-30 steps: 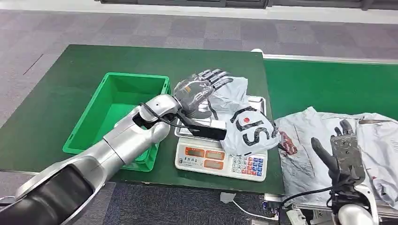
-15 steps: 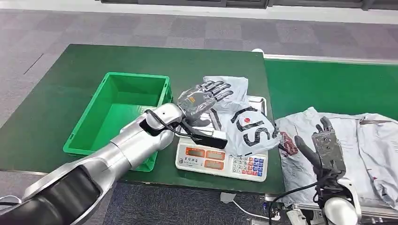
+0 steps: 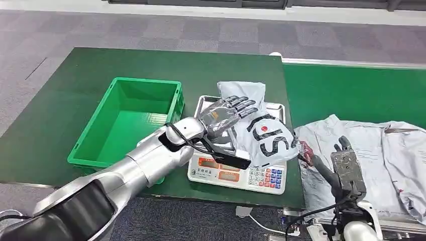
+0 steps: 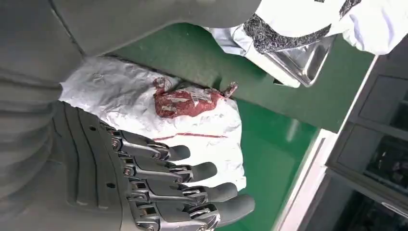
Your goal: Moved the parcel from conveyor to table for the left to box.
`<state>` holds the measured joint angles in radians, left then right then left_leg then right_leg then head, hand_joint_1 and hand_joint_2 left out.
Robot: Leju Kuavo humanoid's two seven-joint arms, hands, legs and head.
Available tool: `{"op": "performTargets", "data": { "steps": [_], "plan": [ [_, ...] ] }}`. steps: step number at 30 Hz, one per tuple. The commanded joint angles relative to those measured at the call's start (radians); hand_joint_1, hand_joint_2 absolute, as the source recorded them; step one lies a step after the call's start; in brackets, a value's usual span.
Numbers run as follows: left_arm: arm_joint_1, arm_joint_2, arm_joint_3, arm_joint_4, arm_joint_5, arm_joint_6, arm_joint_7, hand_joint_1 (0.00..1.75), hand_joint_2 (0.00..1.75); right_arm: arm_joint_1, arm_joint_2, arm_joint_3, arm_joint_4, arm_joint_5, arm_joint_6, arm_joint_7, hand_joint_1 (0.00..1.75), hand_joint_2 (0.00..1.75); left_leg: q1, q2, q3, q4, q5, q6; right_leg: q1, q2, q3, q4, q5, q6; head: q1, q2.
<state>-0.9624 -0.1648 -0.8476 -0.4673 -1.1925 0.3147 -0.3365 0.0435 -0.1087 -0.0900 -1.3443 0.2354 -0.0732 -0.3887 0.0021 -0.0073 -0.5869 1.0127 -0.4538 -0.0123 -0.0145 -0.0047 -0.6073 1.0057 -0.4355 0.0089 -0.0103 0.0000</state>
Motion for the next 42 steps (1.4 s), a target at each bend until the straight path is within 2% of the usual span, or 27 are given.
{"op": "performTargets", "data": {
  "steps": [1, 10, 12, 22, 27, 37, 42],
  "plan": [
    [-0.012, -0.005, -0.061, 0.07, 0.002, -0.005, -0.007, 0.0, 1.75, -0.006, 0.032, 0.017, 0.01, -0.008, -0.008, 0.007, 0.0, 1.75, 0.001, 0.003, 0.002, -0.001, 0.0, 0.0, 0.001, 0.002, 0.002, -0.002, 0.001, -0.001, 0.0, 0.0],
    [0.028, 0.006, -0.064, 0.077, 0.013, -0.02, -0.016, 0.0, 1.75, -0.001, 0.045, 0.045, 0.005, -0.012, 0.001, 0.014, 0.0, 1.75, 0.001, 0.003, 0.003, -0.002, -0.001, 0.0, 0.001, 0.003, 0.002, -0.002, 0.001, -0.001, 0.0, 0.0],
    [0.037, 0.0, -0.058, 0.073, 0.019, 0.001, -0.008, 0.0, 1.75, -0.008, 0.035, 0.079, 0.013, -0.031, 0.056, 0.021, 0.0, 1.75, 0.001, 0.003, 0.002, -0.001, -0.001, 0.0, 0.001, 0.003, 0.002, -0.002, 0.001, -0.001, 0.0, 0.0],
    [0.037, -0.004, -0.059, 0.072, 0.018, -0.003, -0.005, 0.0, 1.75, -0.012, 0.037, 0.085, 0.024, -0.029, 0.054, 0.02, 0.0, 1.75, 0.001, 0.003, 0.002, -0.001, -0.001, 0.0, 0.001, 0.003, 0.002, -0.002, 0.001, -0.001, 0.0, 0.0],
    [0.038, -0.004, -0.062, 0.064, 0.017, 0.002, -0.001, 0.0, 1.75, -0.062, 0.048, 0.143, 0.075, -0.053, 0.095, 0.005, 0.0, 1.75, 0.001, 0.004, 0.002, -0.001, -0.001, 0.0, 0.001, 0.004, 0.001, -0.002, 0.001, -0.001, 0.0, 0.0],
    [0.059, -0.061, -0.046, 0.079, 0.032, -0.022, 0.022, 0.0, 1.75, -0.098, 0.056, 0.152, 0.11, -0.058, 0.085, 0.01, 0.0, 1.75, 0.001, 0.002, 0.001, -0.001, 0.0, 0.0, 0.001, 0.001, 0.001, -0.002, 0.0, 0.0, 0.0, 0.0],
    [0.061, -0.06, -0.047, 0.08, 0.031, -0.019, 0.023, 0.0, 1.75, -0.101, 0.057, 0.152, 0.116, -0.059, 0.084, 0.009, 0.0, 1.75, 0.001, 0.002, 0.002, -0.002, 0.0, 0.0, 0.001, 0.002, 0.002, -0.003, 0.001, -0.001, 0.0, 0.0]
  ]
}}
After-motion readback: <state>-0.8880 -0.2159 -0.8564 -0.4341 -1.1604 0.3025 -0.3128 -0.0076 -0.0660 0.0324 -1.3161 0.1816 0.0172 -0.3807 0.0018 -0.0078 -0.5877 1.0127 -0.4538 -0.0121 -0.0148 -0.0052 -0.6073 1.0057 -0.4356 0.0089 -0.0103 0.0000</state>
